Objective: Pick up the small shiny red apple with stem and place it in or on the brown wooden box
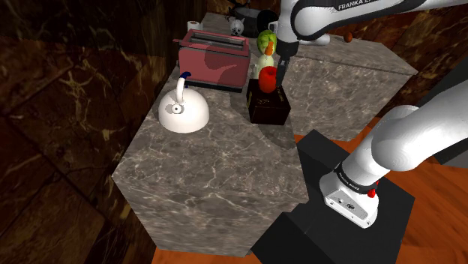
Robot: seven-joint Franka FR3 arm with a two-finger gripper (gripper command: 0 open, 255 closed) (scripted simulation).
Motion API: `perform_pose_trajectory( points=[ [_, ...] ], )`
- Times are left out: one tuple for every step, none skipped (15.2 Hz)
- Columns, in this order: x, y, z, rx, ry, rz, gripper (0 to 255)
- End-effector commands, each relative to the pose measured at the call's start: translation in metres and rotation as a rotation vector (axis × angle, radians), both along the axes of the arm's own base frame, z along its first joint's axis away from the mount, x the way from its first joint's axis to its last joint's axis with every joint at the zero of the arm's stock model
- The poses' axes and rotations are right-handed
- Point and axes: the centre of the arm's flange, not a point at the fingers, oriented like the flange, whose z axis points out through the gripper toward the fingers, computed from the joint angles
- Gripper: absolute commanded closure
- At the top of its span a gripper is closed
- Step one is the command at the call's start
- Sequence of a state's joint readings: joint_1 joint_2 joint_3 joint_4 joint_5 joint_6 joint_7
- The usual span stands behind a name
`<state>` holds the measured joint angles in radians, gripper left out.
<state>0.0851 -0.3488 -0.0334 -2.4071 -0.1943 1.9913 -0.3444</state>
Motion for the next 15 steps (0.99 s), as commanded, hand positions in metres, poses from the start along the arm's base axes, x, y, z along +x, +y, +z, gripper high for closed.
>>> perform_pose_trajectory(
  points=[
    [0.0, 0.0, 0.0, 0.0, 0.0, 0.0, 0],
    [0.0, 0.0, 0.0, 0.0, 0.0, 0.0, 0],
    [0.0, 0.0, 0.0, 0.0, 0.0, 0.0, 0],
    [0.0, 0.0, 0.0, 0.0, 0.0, 0.0, 0],
    [0.001, 0.002, 0.013, 0.0, 0.0, 0.0, 0],
    [0.001, 0.004, 0.026, 0.0, 0.0, 0.0, 0],
    [0.002, 0.007, 0.039, 0.0, 0.0, 0.0, 0],
    [0.003, 0.008, 0.049, 0.0, 0.0, 0.0, 0],
    [0.003, 0.008, 0.049, 0.0, 0.0, 0.0, 0],
    [0.002, 0.008, 0.049, 0.0, 0.0, 0.0, 0],
    [0.003, 0.008, 0.049, 0.0, 0.0, 0.0, 0],
    [0.003, 0.008, 0.049, 0.0, 0.0, 0.0, 0],
    [0.003, 0.008, 0.049, 0.0, 0.0, 0.0, 0],
    [0.003, 0.008, 0.049, 0.0, 0.0, 0.0, 0],
    [0.003, 0.008, 0.049, 0.0, 0.0, 0.0, 0]
  ],
)
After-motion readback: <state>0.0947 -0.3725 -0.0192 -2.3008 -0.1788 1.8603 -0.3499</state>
